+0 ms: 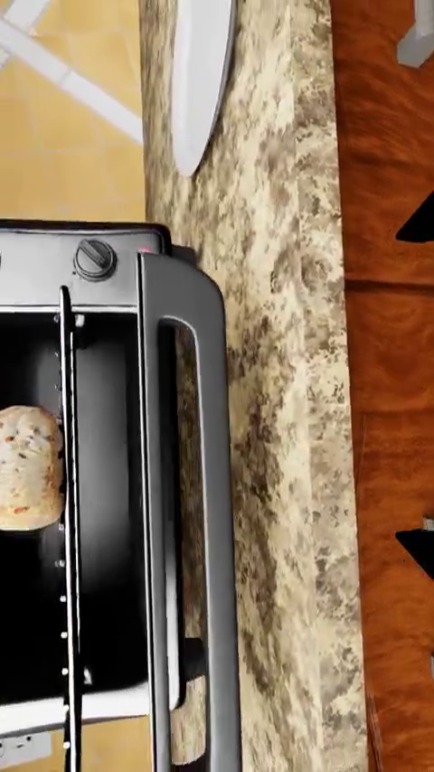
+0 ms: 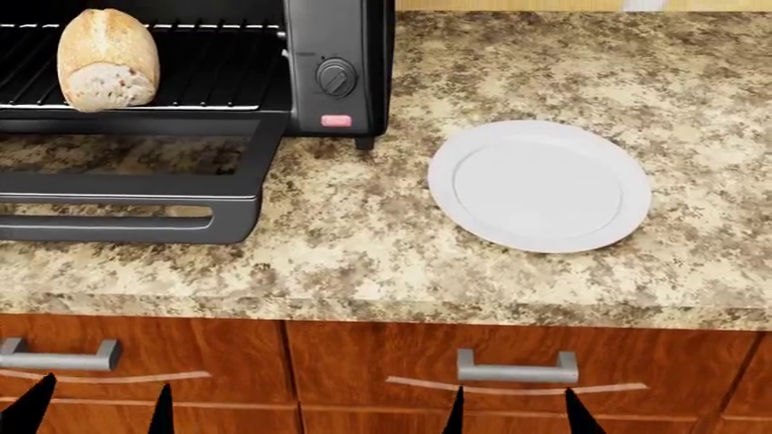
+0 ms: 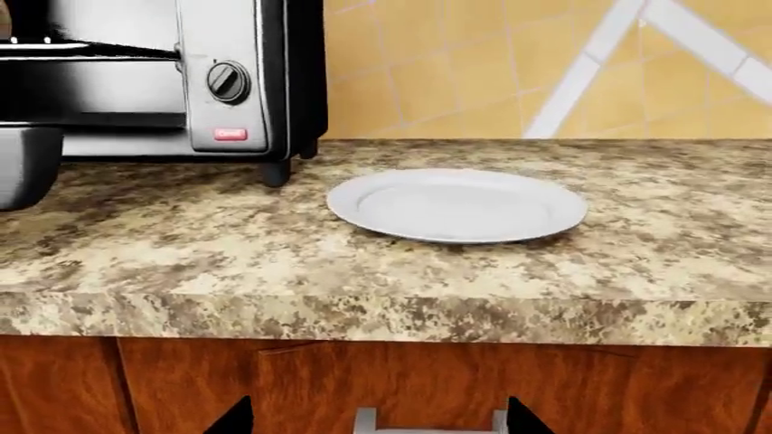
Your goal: Pick the bread from the rack and place it on the plate on the counter.
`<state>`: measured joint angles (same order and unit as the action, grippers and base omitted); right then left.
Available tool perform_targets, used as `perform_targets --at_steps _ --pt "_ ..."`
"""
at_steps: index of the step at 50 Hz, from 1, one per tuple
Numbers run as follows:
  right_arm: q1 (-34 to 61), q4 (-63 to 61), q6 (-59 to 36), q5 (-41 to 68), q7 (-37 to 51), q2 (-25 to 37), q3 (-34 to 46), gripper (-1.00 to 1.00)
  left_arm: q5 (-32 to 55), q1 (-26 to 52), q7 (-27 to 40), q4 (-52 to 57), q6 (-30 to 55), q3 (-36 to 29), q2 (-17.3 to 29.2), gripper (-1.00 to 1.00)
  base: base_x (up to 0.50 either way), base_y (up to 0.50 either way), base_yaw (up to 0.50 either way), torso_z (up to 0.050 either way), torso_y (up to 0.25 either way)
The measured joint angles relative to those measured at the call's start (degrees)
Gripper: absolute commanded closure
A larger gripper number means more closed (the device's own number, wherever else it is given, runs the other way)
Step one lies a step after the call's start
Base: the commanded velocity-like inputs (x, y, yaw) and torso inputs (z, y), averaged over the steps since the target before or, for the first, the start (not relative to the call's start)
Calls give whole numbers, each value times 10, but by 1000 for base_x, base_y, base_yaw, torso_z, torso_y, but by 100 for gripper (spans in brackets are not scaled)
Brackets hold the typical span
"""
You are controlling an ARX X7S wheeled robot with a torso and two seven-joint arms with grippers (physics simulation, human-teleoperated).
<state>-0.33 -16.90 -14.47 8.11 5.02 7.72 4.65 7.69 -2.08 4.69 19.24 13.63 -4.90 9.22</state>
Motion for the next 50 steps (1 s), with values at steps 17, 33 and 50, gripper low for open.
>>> perform_targets --at_steps 17,33,50 --pt "35 -253 -228 36 30 61 -36 -100 63 47 30 283 269 32 65 -100 0 0 0 48 60" --pt "125 -393 -349 210 225 222 -5 -100 297 119 280 381 278 -29 273 -100 0 437 0 48 60" --pt "237 -423 -310 399 424 372 101 -100 396 188 448 402 169 -152 440 -100 0 386 0 48 60"
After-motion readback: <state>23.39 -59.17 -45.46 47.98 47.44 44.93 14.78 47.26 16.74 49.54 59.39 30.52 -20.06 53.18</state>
